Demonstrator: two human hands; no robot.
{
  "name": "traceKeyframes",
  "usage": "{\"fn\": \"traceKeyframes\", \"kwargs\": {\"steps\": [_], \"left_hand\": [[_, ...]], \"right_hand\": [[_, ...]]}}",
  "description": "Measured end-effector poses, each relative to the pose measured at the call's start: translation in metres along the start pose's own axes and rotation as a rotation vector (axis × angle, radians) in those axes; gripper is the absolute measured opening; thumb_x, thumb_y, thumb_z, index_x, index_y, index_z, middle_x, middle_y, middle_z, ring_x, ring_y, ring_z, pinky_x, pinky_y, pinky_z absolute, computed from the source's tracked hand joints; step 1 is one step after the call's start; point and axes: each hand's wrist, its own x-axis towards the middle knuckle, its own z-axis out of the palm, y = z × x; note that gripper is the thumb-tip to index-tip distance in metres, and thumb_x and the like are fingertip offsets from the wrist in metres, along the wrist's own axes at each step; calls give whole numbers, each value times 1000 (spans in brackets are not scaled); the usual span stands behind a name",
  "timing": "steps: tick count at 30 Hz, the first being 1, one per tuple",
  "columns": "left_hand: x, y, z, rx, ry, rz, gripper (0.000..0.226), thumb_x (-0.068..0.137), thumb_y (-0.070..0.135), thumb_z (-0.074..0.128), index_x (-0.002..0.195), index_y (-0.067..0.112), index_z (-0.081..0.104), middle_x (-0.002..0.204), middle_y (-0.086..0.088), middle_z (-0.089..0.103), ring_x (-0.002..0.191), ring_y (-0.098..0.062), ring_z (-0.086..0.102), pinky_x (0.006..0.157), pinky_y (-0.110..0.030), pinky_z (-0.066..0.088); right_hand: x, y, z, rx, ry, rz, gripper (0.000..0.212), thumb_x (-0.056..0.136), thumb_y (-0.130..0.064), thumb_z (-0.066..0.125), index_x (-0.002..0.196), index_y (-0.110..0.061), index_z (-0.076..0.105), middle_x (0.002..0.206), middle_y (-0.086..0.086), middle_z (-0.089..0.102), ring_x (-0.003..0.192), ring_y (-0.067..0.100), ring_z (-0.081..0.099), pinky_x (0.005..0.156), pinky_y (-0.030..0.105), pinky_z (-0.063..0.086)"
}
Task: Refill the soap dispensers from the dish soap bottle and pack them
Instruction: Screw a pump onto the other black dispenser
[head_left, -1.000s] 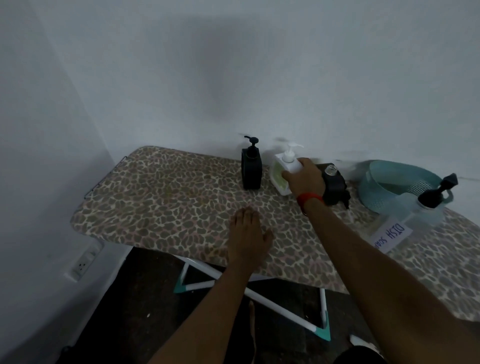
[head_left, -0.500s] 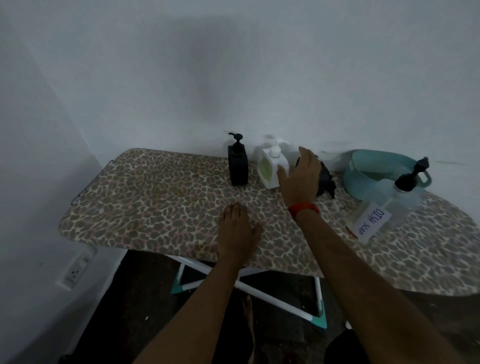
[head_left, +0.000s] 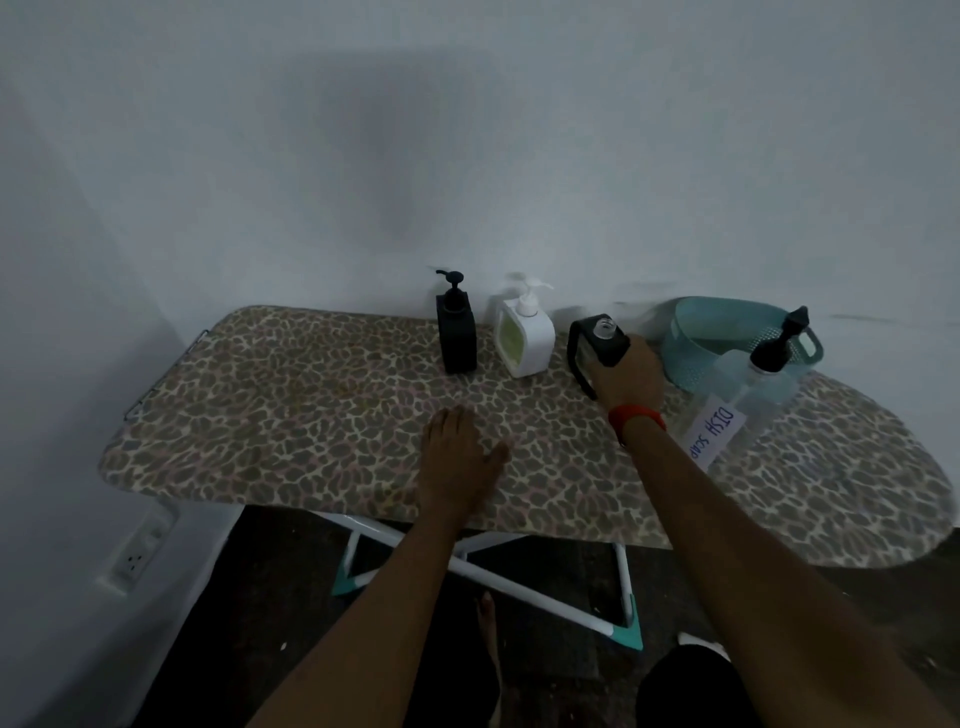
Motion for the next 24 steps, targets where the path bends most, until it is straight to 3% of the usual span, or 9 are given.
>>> {"fn": "traceKeyframes", "kwargs": {"steps": [3, 5, 7, 11, 15, 18, 22, 24], "left_hand": [[0, 3, -10, -370, -65, -85, 101, 73, 76, 58, 148, 14, 35, 151, -5, 39, 136, -20, 41, 114, -42, 34], [-2, 2, -18, -597, -75, -101, 103, 65, 71, 68, 147, 16, 39, 148, 0, 44, 131, -15, 47, 108, -34, 42], [-3, -3, -24, -668, -56, -84, 98, 65, 59, 77, 146, 17, 42, 146, 5, 46, 129, -9, 47, 100, -19, 42], [1, -14, -27, -687, -96, -26, 88, 72, 34, 85, 147, 17, 41, 146, 6, 48, 129, -3, 46, 95, -4, 39], [6, -20, -34, -655, -185, 19, 90, 71, 30, 86, 147, 19, 41, 141, 7, 52, 125, -1, 51, 97, -11, 45], [9, -20, -37, -607, -187, 35, 74, 74, 21, 85, 140, 17, 52, 131, 1, 62, 113, -1, 58, 96, -16, 49], [8, -23, -36, -633, -178, 6, 61, 77, 20, 82, 133, 17, 58, 124, 1, 67, 111, -9, 63, 98, -35, 52], [8, -23, -36, -633, -176, 16, 60, 77, 25, 82, 132, 18, 59, 122, 2, 68, 111, -10, 64, 96, -35, 53]], "right_hand": [[-26, 2, -13, 67, -19, -30, 44, 73, -58, 58, 91, -19, 66, 84, 0, 68, 75, 19, 64, 65, 27, 44], [-43, 5, -18, 61, -32, -38, 36, 76, -40, 68, 103, -17, 68, 92, 1, 69, 81, 17, 61, 70, 27, 43], [-57, 7, -21, 75, -55, -75, 36, 79, -22, 75, 112, -12, 67, 98, 4, 66, 85, 15, 56, 75, 28, 42], [-77, 8, -16, 211, -200, -250, 42, 75, -13, 79, 116, -10, 70, 105, 5, 71, 93, 15, 63, 81, 31, 54], [-91, -3, -7, 273, -342, -345, 45, 74, 0, 78, 118, -9, 69, 108, 3, 70, 96, 13, 62, 84, 23, 53], [-92, -11, -5, 305, -415, -373, 48, 75, 4, 75, 119, -14, 68, 106, -2, 66, 98, 13, 62, 85, 22, 51], [-78, -11, -14, 466, -705, -243, 50, 82, -3, 75, 128, -16, 62, 126, 2, 65, 114, 17, 63, 94, 29, 54], [-63, -15, -17, 514, -681, -108, 54, 87, -15, 76, 137, -17, 56, 134, 1, 60, 119, 16, 60, 97, 33, 54]]}}
